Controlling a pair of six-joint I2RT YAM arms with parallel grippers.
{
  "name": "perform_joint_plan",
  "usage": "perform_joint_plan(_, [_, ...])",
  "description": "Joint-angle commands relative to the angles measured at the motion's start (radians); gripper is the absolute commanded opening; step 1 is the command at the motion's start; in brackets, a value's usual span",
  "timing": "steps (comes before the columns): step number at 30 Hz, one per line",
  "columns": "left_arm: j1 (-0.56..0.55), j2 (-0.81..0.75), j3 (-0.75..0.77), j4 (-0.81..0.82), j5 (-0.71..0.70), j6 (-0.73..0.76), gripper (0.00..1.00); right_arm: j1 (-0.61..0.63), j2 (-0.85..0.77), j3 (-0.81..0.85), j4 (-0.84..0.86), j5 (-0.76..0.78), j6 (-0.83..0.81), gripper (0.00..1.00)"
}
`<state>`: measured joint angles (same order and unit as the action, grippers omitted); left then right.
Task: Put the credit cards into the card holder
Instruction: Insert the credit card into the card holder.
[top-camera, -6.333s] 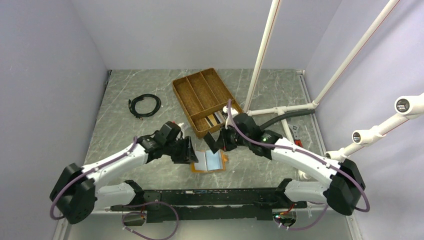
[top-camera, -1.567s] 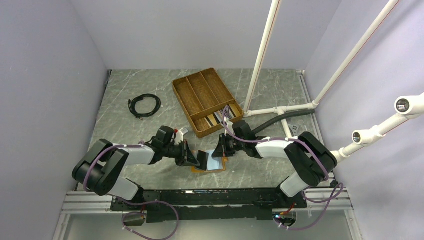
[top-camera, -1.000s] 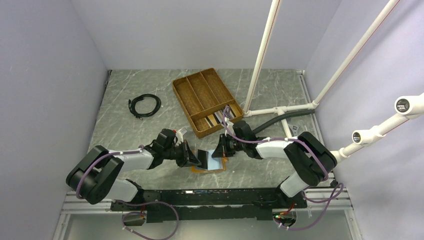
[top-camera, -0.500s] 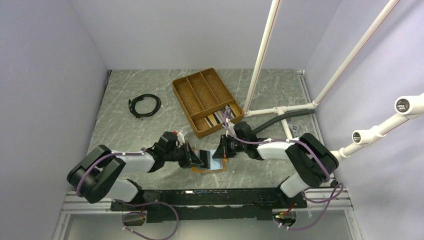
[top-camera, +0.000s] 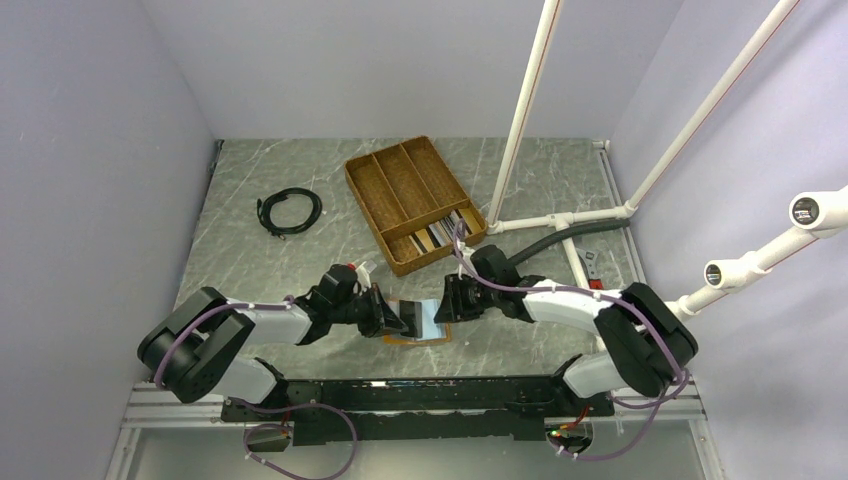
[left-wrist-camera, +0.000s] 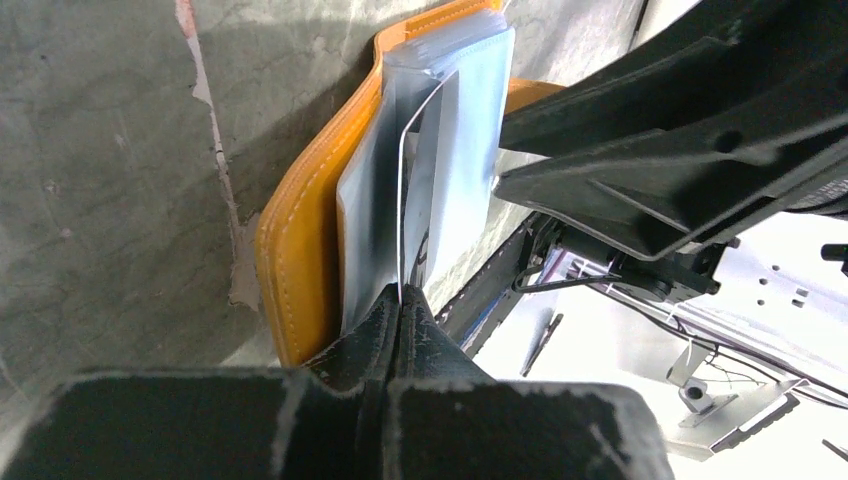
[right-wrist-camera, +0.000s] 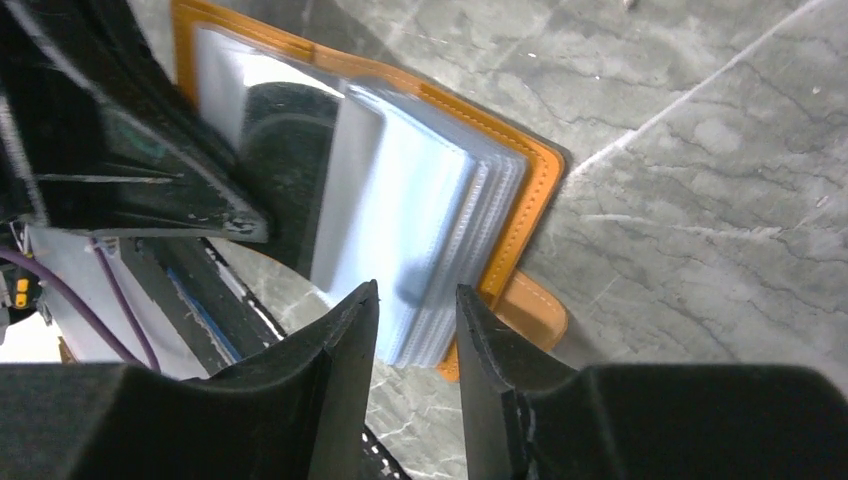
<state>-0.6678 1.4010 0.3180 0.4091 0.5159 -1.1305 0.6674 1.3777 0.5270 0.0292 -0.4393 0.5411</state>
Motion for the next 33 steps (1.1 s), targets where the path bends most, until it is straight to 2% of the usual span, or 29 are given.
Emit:
perform_joint_plan(1, [-0.017, 0.015, 0.011, -0.025, -0.076, 0.015, 0.0, 0.004, 0.055, -0.012, 0.088, -0.012, 0.008, 0.32])
perform_joint_plan(3, [-0.026, 0.013, 0.021, -0.047, -0.09, 0.02, 0.0, 0.011, 0.076, -0.02, 0.132, -0.017, 0.031, 0.2])
perform_joint_plan(5, [-0.041, 0.012, 0.029, -0.057, -0.11, 0.019, 0.0, 0.015, 0.098, -0.032, 0.181, -0.029, 0.059, 0.12])
perform_joint_plan(9, [-0.088, 0.013, 0.057, -0.106, -0.178, 0.012, 0.0, 0.028, 0.148, -0.069, 0.3, -0.068, 0.129, 0.09])
perform_joint_plan(13, [-0.125, 0.051, 0.089, -0.101, -0.225, -0.014, 0.0, 0.034, 0.188, -0.094, 0.379, -0.088, 0.17, 0.0])
perform_joint_plan(20, [-0.142, 0.102, 0.121, -0.105, -0.236, -0.028, 0.01, 0.034, 0.177, -0.118, 0.401, -0.084, 0.192, 0.0])
perform_joint_plan(22, [-0.142, 0.083, 0.115, -0.127, -0.243, -0.029, 0.07, 0.033, 0.165, -0.122, 0.392, -0.078, 0.189, 0.0])
perform_joint_plan(29, [-0.142, -0.052, 0.119, -0.288, -0.278, -0.011, 0.4, 0.032, 0.154, -0.12, 0.361, -0.065, 0.168, 0.0])
perform_joint_plan(33, [-0.143, -0.118, 0.138, -0.387, -0.299, -0.002, 0.47, 0.032, 0.171, -0.109, 0.359, -0.076, 0.16, 0.0])
